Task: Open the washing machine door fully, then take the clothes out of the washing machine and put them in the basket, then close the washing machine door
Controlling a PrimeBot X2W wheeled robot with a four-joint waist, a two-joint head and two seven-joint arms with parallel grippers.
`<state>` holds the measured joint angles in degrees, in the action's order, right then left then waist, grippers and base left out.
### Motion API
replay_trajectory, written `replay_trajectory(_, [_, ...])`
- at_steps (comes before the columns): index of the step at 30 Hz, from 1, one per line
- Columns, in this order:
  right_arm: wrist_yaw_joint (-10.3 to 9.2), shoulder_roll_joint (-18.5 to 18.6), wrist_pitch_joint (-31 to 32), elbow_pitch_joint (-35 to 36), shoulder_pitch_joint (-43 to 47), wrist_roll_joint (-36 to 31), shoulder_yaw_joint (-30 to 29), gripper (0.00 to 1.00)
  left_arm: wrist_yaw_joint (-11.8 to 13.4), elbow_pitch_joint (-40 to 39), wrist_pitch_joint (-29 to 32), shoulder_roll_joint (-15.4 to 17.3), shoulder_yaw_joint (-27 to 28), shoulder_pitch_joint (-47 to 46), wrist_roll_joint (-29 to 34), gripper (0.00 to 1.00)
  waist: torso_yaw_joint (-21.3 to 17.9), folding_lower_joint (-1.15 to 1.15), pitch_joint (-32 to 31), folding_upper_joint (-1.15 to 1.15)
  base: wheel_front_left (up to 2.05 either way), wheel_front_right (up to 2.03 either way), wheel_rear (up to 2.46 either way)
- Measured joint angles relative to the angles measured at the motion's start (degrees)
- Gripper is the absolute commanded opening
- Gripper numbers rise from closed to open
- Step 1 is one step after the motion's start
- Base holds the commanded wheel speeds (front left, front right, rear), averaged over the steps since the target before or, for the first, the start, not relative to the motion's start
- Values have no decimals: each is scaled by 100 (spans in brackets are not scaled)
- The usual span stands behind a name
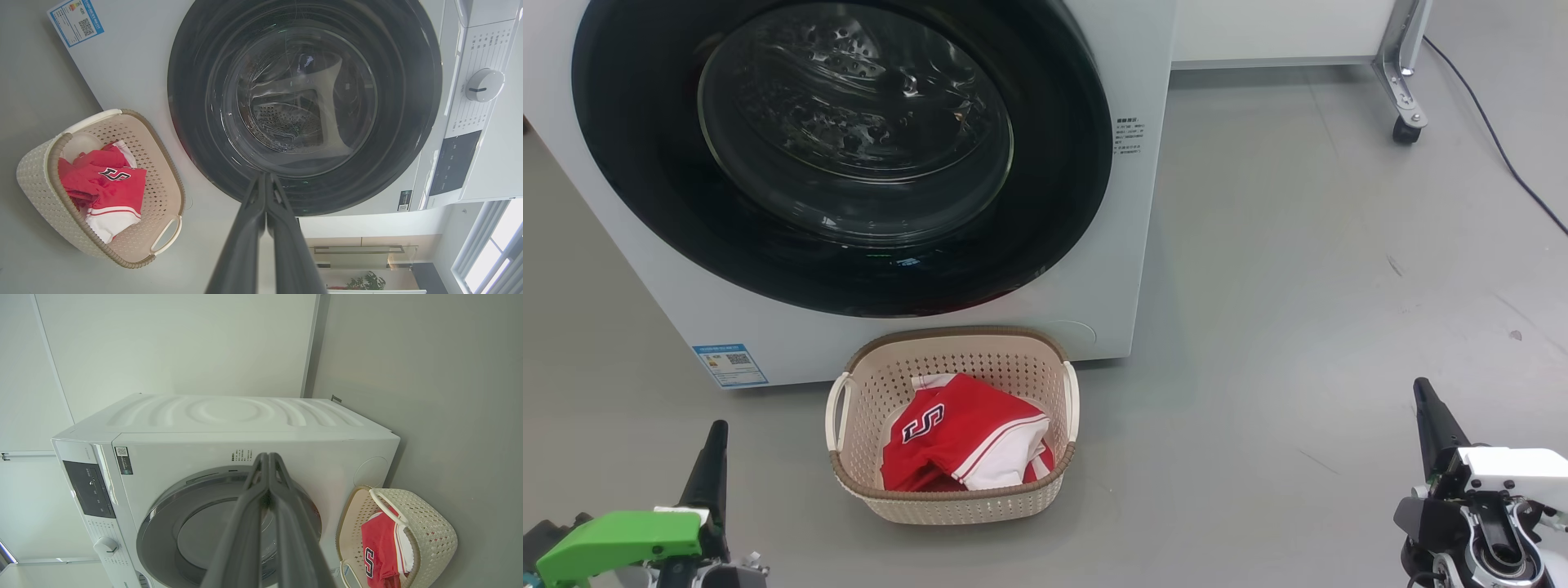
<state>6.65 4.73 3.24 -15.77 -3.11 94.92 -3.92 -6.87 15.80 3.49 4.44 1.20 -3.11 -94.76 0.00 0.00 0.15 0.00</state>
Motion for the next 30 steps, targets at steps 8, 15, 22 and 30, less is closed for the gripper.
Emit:
replay_trajectory(8, [1,-7,0,-5,-1,0,-5,0,0,5,0,-2,5,-4,0,0,0,0,0,0,0,0,0])
replay_trajectory(15, [2,-9,1,-11,-2,0,-9,0,0,9,0,-3,10,-6,0,0,0,0,0,0,0,0,0])
replay_trajectory(22, [3,-11,1,-20,-2,0,-13,0,0,11,0,-4,14,-8,0,0,0,0,-1,0,0,0,0])
replay_trajectory(30, [32,-12,8,-29,-3,0,-19,0,0,14,5,-5,16,-9,0,0,0,0,-1,0,0,0,0])
